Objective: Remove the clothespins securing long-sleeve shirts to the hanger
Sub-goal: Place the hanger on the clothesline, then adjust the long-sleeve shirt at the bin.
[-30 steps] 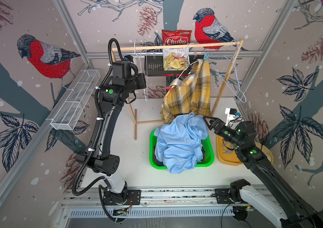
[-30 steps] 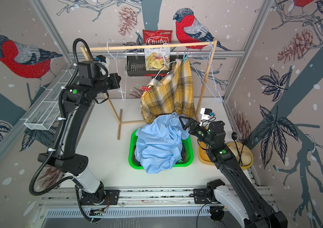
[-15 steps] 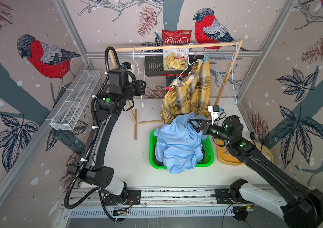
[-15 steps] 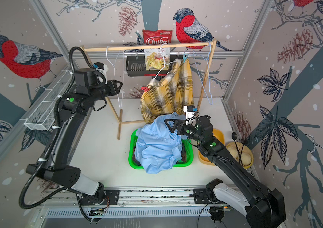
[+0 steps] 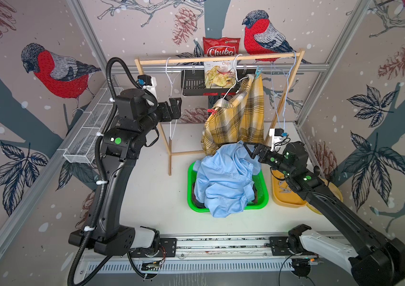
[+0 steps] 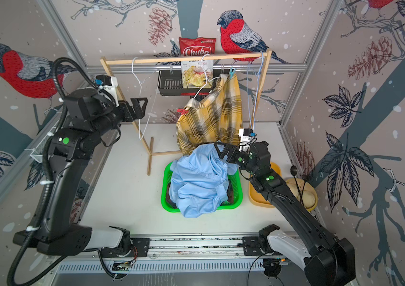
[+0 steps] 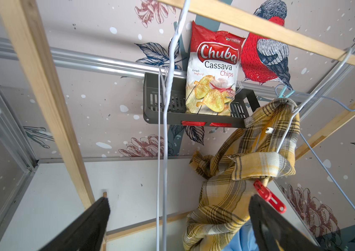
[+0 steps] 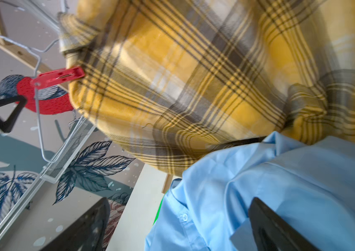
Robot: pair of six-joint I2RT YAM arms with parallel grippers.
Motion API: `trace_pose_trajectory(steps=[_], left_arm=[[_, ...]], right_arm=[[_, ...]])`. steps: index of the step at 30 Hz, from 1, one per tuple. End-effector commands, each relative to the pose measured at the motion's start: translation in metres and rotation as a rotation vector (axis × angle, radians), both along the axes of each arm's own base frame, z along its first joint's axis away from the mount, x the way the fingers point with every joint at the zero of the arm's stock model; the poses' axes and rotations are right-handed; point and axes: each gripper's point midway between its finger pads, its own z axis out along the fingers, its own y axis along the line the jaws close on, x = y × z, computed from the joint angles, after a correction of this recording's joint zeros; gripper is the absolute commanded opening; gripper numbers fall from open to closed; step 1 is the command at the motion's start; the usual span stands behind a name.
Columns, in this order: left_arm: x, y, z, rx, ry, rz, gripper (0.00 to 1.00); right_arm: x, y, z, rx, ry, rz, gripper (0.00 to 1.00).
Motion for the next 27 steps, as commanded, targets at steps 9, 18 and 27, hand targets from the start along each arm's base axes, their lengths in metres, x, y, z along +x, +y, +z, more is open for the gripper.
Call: trace_pose_trajectory(steps=[9, 18, 27], left_arm=[[-0.089, -0.046, -0.051, 0.044, 0.003, -0.264, 0.91], [-0.164, -0.153, -0.183, 0.065, 0.274, -0.678, 0.87], [-0.183, -0.21, -0.302, 0.076, 0.543, -0.809, 0.83]], right_arm=[[0.047, -0.006, -0.036, -0.114, 0.118, -0.07, 1.0], [0.072, 0.0, -0.109, -0.242, 0.271, -0.077, 1.0], [0.041, 0.036, -0.149, -0.257, 0.361, 0.033, 0.87]])
